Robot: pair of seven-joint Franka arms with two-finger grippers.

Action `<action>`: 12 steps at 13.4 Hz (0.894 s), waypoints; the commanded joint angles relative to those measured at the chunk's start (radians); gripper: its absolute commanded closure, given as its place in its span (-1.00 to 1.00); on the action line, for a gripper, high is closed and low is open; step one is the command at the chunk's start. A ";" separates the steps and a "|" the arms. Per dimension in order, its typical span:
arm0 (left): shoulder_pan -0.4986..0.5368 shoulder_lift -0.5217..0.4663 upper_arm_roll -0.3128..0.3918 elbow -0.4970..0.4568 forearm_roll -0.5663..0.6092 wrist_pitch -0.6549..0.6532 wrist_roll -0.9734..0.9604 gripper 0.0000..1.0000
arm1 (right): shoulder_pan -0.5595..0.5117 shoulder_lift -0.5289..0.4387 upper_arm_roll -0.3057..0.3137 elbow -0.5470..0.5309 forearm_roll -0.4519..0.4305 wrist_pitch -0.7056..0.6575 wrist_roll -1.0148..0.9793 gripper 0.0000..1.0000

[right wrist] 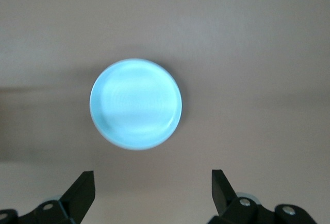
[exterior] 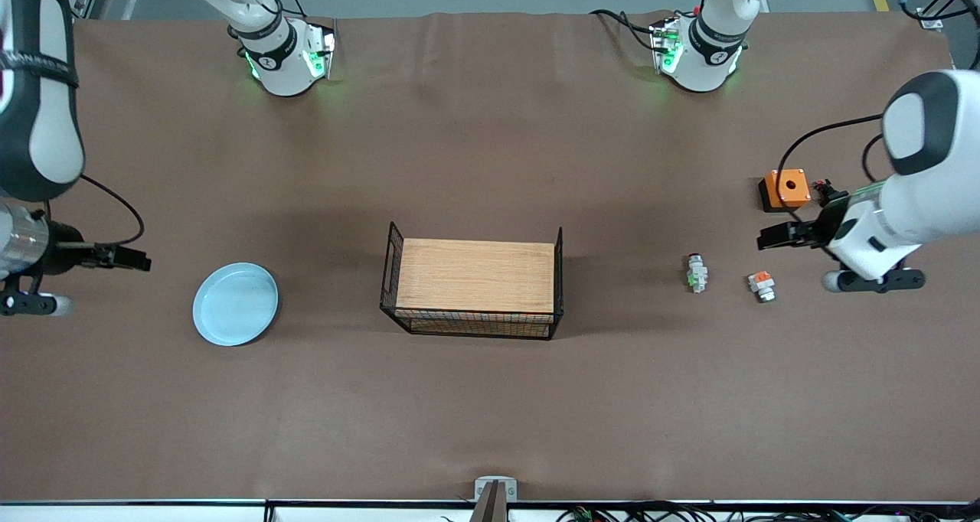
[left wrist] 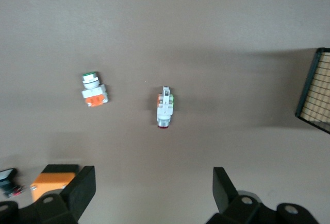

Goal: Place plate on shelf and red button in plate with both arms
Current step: 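Grasp the plate rim with the right gripper while the left gripper grasps the button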

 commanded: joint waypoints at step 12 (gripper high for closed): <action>-0.094 0.221 0.000 -0.175 0.105 0.421 -0.029 -0.99 | -0.082 0.164 0.017 -0.329 0.070 0.642 -0.212 -1.00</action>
